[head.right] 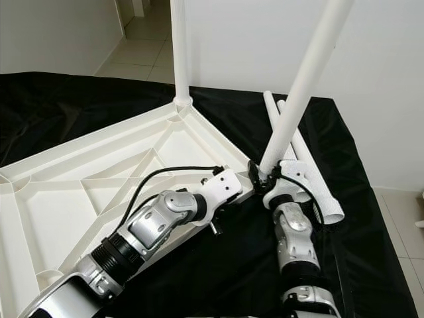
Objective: Building children table
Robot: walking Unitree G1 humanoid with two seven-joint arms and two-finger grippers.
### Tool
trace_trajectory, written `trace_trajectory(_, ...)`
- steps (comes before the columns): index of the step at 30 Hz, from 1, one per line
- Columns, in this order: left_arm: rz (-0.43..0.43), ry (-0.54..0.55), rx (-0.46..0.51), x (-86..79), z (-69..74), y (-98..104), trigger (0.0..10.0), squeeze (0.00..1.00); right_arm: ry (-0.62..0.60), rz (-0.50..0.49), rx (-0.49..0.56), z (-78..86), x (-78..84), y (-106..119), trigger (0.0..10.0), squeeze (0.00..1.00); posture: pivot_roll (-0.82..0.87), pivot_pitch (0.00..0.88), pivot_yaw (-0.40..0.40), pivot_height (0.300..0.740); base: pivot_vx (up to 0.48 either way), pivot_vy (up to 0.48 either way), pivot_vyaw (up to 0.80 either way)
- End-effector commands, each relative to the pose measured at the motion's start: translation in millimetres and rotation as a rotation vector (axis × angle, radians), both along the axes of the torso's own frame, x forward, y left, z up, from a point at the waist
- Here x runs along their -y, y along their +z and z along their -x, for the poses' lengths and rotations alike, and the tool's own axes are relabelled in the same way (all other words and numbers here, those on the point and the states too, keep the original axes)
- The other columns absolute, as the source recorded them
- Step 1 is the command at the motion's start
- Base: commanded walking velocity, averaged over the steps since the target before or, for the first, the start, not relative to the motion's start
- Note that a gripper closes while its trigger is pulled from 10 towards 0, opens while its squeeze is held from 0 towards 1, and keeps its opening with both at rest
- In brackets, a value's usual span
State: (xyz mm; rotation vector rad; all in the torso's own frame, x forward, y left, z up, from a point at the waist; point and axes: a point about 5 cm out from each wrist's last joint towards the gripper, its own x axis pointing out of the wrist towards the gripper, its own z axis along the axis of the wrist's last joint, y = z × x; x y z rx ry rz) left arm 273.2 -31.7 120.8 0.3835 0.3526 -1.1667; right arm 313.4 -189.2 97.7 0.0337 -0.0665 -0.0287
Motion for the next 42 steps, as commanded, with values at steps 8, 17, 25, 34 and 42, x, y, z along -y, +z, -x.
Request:
trace_trajectory(8, -0.027, -0.127, -0.126, 10.9, 20.6, -19.4, 10.0, 0.0, -0.3, -0.053, -0.069, -0.3, -3.4, -3.4, 10.0, 0.0, -0.06, 0.0, 0.004, 0.74, 0.0, 0.0, 0.0)
trace_trajectory(17, -0.026, -0.121, -0.124, 9.9, 19.4, -19.0, 10.0, 0.0, -0.325, -0.038, -0.085, 3.3, -8.8, -5.4, 10.0, 0.0, -0.06, 0.0, 0.004, 0.74, 0.0, 0.0, 0.0)
trace_trajectory(25, -0.026, -0.122, -0.132, 9.5, 21.4, -20.3, 10.0, 0.0, -0.225, -0.073, -0.022, 4.1, -14.4, 2.8, 10.0, 1.0, -0.06, 0.0, 0.004, 0.74, 0.0, 0.0, 0.0)
trace_trajectory(34, -0.026, -0.124, -0.132, 10.3, 21.5, -20.4, 10.0, 0.0, 0.006, -0.069, 0.085, 6.2, -20.6, 19.3, 10.0, 0.0, -0.06, 0.0, 0.001, 0.74, 0.0, 0.0, 0.0)
trace_trajectory(42, -0.023, -0.135, -0.135, 11.7, 23.0, -20.1, 10.0, 0.0, 0.35, 0.055, 0.093, 12.2, 2.6, 26.5, 10.0, 0.0, -0.07, 0.0, 0.009, 0.74, 0.0, 0.0, 0.0)
